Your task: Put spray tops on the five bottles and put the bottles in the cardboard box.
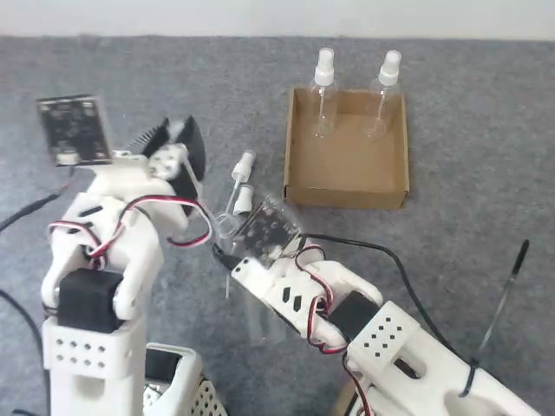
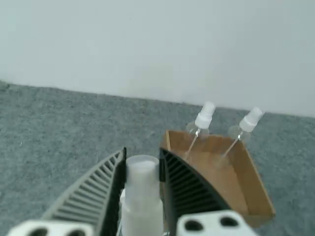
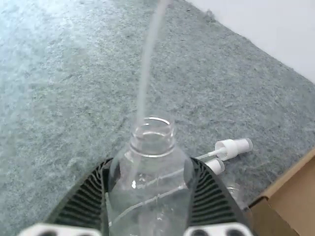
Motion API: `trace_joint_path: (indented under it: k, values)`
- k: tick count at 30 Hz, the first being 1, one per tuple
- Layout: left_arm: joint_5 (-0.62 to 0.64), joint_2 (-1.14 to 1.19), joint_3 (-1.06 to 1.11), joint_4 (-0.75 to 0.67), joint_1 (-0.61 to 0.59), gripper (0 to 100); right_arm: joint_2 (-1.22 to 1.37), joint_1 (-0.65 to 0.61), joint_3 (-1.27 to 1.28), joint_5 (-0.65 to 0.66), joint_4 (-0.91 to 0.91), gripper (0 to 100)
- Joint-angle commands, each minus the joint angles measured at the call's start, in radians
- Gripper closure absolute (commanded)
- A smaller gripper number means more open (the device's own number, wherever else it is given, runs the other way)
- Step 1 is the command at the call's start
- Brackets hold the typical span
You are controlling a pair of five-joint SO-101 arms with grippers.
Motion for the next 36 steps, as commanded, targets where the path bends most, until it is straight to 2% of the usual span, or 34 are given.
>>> trace_joint_path:
  k: [1,6,11,16,18,23,31,36]
  values:
    - [-0.057,-0.020,0.016,0.041,0.052,99,-0.044,0.051,-0.014,-0.075,-0.004,99.3]
    - [-0.080,-0.021,0.101,0.020,0.133,99,-0.044,0.053,-0.012,-0.094,0.005,99.3]
    - [-0.127,-0.021,0.153,0.018,0.137,99,-0.045,0.054,0.034,-0.092,0.038,99.3]
    - [-0.127,-0.021,0.205,0.000,0.144,99,-0.033,0.104,0.060,-0.109,-0.157,99.3]
    - [-0.127,-0.021,0.232,-0.020,0.143,99,-0.033,0.119,0.084,-0.161,-0.222,99.3]
    - [-0.124,-0.021,0.318,-0.094,0.144,99,-0.033,0.119,0.092,-0.201,-0.259,99.3]
    - [-0.121,-0.021,0.332,-0.095,0.158,99,-0.038,0.214,0.109,-0.265,-0.374,99.3]
    - [-0.100,-0.021,0.329,-0.101,0.158,99,-0.042,0.216,0.169,-0.261,-0.489,99.3]
